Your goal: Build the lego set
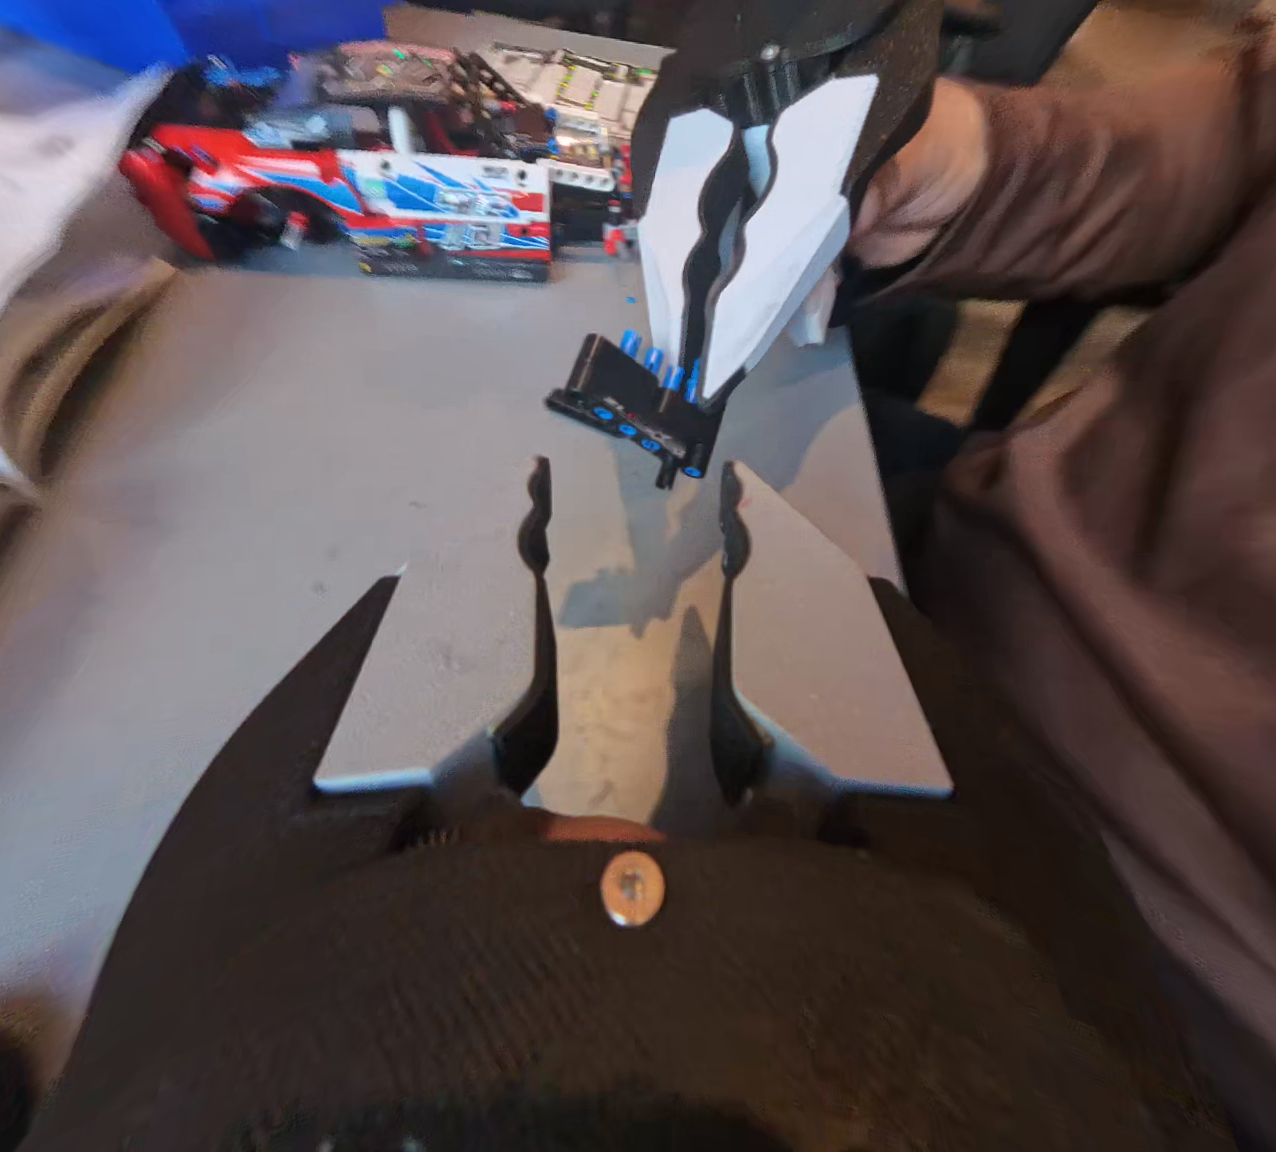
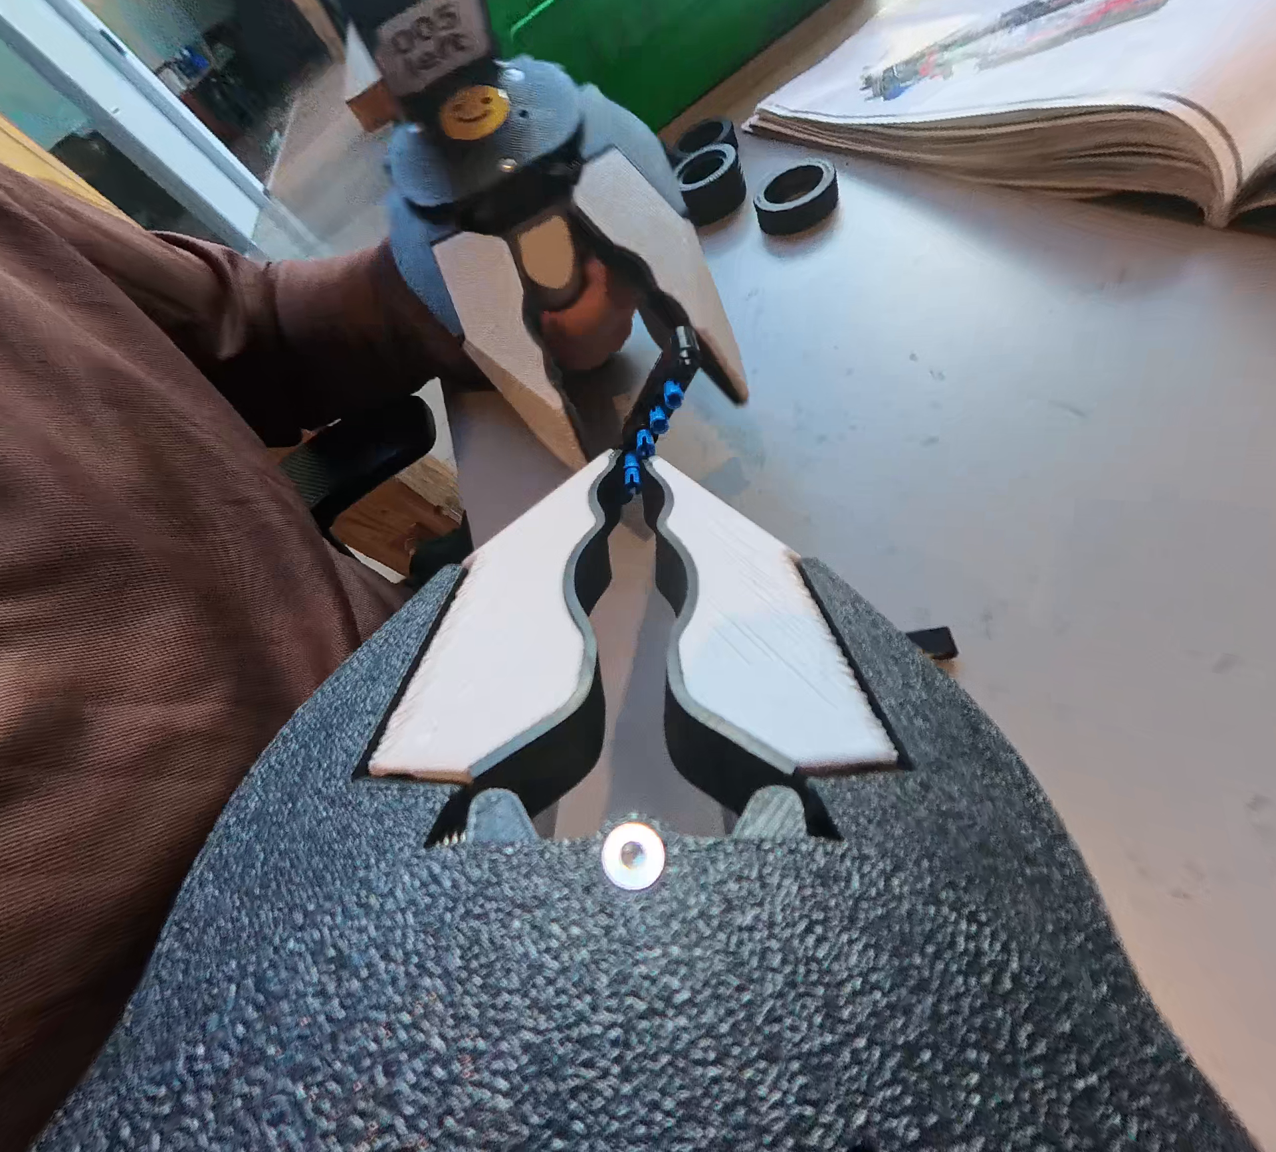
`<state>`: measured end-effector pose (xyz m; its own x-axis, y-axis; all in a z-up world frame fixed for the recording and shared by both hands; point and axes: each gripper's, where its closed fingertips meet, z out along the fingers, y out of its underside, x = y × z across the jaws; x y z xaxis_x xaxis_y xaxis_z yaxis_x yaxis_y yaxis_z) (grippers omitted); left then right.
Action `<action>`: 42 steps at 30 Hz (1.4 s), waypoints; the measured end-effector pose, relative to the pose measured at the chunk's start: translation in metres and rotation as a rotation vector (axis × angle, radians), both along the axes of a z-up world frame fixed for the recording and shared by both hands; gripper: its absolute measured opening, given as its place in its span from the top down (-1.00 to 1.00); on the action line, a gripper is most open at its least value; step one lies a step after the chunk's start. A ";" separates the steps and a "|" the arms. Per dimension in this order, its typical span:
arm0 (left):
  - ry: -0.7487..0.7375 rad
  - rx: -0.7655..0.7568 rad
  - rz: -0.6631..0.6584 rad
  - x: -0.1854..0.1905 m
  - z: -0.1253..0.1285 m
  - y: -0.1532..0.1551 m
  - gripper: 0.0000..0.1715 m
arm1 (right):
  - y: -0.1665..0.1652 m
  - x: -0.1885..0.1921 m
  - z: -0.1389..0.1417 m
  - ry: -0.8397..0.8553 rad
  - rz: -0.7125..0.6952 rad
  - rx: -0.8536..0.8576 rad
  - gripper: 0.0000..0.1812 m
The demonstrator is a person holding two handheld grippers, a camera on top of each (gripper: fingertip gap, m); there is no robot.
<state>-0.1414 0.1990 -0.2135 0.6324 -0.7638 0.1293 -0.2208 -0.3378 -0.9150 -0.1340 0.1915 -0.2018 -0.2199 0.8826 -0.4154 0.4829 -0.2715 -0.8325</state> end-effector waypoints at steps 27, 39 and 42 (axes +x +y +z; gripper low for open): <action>-0.273 -0.200 0.024 -0.023 0.007 -0.001 0.95 | 0.044 0.040 0.018 0.028 -0.025 0.001 0.96; -0.001 -0.508 0.085 -0.025 -0.051 -0.005 0.81 | 0.022 0.018 -0.035 -0.178 -0.046 0.239 0.94; 0.016 -0.509 0.107 -0.028 -0.049 -0.010 0.70 | 0.028 0.020 -0.039 -0.181 -0.106 0.276 0.94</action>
